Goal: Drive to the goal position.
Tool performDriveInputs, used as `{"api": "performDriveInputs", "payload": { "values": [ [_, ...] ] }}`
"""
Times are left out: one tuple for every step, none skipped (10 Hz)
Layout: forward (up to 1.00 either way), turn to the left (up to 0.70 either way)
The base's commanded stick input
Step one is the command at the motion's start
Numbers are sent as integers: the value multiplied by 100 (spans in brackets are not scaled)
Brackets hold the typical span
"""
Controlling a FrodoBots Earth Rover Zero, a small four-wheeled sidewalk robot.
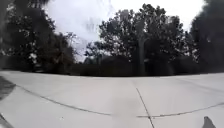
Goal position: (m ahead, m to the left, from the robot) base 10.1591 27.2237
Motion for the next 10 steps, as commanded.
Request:
{"api": "performDriveInputs", "payload": {
  "values": [
    [70,35],
    [70,23],
    [70,0],
    [70,0],
    [70,0],
    [70,0],
    [70,0],
    [70,0],
    [70,0],
    [70,32]
  ]
}}
